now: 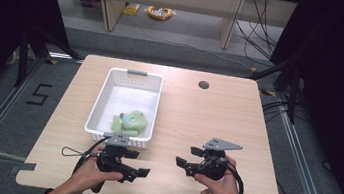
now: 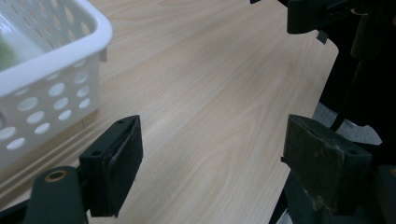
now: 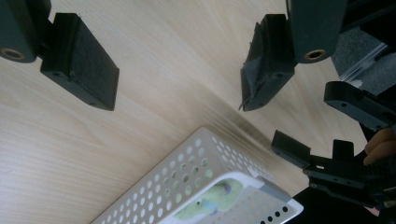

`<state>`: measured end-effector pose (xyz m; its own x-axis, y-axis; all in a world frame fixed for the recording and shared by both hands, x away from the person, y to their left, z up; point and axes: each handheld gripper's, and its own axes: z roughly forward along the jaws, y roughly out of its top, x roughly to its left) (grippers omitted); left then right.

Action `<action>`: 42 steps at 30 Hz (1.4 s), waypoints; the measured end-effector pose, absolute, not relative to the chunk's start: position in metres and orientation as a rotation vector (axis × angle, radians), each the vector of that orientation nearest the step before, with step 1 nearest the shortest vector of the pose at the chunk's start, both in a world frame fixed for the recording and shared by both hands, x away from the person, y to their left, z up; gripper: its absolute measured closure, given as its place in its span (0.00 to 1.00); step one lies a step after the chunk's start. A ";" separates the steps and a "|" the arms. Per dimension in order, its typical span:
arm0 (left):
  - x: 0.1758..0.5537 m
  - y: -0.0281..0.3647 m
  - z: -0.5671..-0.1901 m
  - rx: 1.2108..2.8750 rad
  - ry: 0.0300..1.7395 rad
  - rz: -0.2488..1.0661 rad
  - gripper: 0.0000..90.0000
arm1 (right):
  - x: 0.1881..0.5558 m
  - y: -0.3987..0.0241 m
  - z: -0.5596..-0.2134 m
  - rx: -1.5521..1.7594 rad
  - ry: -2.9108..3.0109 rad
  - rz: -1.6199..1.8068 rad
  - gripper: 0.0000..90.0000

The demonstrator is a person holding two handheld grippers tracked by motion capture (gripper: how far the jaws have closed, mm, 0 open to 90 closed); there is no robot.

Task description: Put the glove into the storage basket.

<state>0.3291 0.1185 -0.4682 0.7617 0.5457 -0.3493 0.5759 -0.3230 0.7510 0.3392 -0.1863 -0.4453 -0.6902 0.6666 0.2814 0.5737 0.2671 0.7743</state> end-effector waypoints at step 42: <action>0.290 0.110 -0.497 2.109 0.719 0.028 0.17 | 0.294 -0.201 -0.481 1.187 2.448 1.434 0.18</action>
<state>0.2899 0.1104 -0.4968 0.8322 0.5016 -0.2362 0.4820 -0.4438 0.7555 0.2940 -0.2008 -0.4811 -0.7001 0.6446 0.3072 0.5831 0.2677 0.7670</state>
